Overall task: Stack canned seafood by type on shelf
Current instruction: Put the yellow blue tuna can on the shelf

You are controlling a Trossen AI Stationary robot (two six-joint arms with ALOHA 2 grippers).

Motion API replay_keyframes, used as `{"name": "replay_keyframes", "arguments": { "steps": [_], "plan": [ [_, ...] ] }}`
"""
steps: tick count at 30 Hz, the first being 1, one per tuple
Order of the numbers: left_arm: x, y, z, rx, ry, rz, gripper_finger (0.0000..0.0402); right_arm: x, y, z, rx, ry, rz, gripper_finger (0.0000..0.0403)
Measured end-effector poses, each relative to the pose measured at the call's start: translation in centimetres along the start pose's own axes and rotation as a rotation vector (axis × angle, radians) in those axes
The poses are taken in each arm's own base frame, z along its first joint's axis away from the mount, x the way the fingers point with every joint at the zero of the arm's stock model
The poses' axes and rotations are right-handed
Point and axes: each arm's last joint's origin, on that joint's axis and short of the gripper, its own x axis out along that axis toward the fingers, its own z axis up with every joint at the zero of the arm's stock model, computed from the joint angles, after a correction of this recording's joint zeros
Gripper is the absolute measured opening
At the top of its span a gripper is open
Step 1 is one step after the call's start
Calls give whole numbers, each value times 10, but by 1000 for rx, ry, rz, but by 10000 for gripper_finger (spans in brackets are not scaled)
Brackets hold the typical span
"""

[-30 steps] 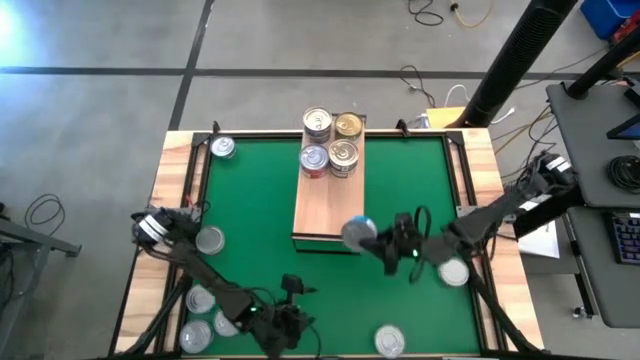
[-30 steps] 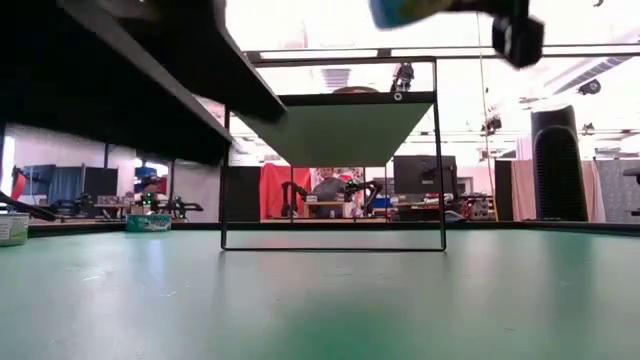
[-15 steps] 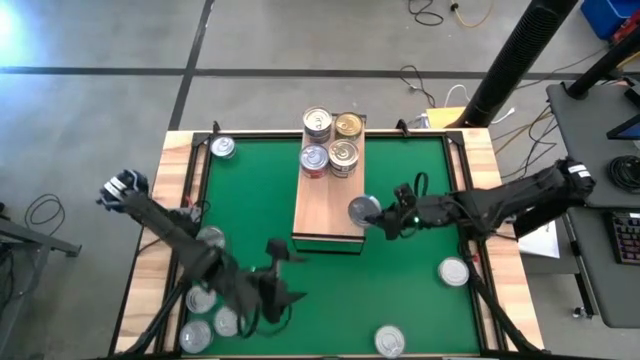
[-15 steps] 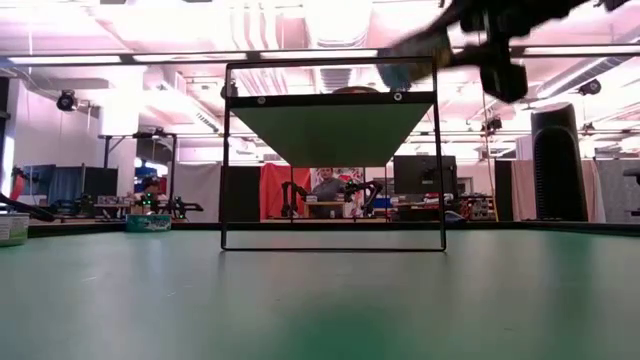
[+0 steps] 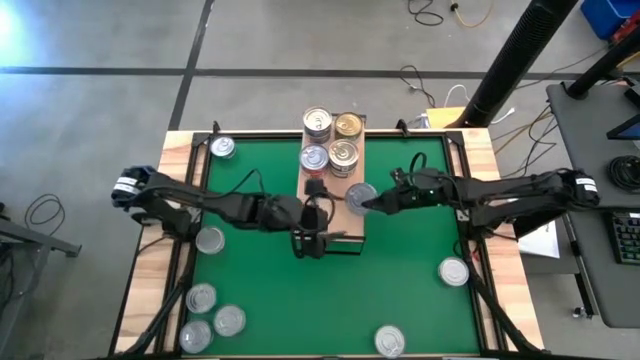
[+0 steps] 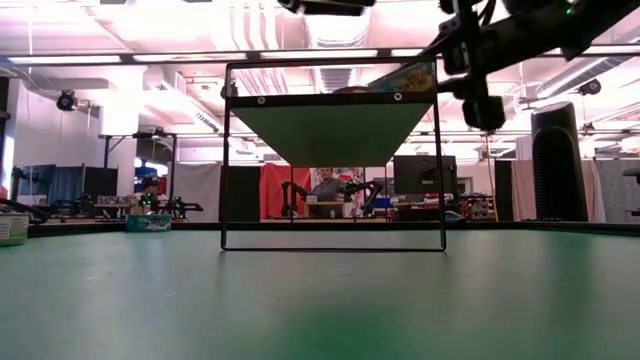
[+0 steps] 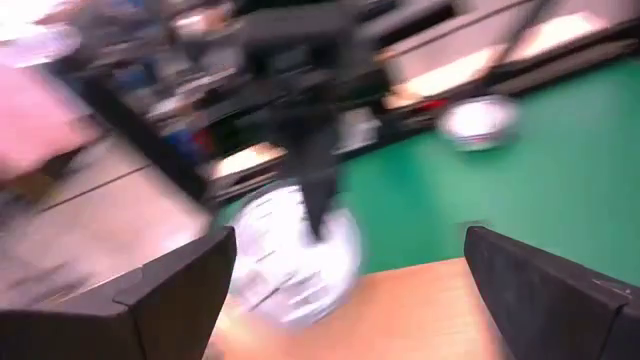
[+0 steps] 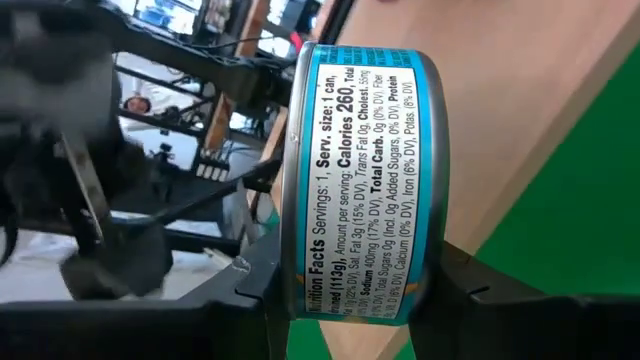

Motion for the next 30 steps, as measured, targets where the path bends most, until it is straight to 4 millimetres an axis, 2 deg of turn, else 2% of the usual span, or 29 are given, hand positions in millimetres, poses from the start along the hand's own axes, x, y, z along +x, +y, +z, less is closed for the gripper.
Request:
{"name": "replay_keyframes", "arguments": {
  "steps": [3, 8, 13, 16, 21, 26, 30],
  "plan": [
    [10, -3, -6, 5, -36, -174, 378, 8, -5, 1, 12, 43, -11, 134],
    [22, -7, -17, 71, 22, -124, 378, 16, -6, 1, 9, 63, -18, 147],
    [33, -2, -27, 96, 60, -112, 378, 17, -5, 4, -64, 8, -40, 246],
    [37, 8, -33, 89, 78, -89, 378, 17, -1, 6, -100, -10, -33, 299],
    [41, 21, -39, 67, 87, -90, 378, 17, 3, 7, -132, -8, -29, 361],
    [44, 25, -44, 9, 69, -213, 378, 18, 3, 8, -198, -8, -32, 372],
    [43, 25, -46, 5, 88, -212, 378, 18, 3, 7, -264, -12, -35, 373]
  ]
}}
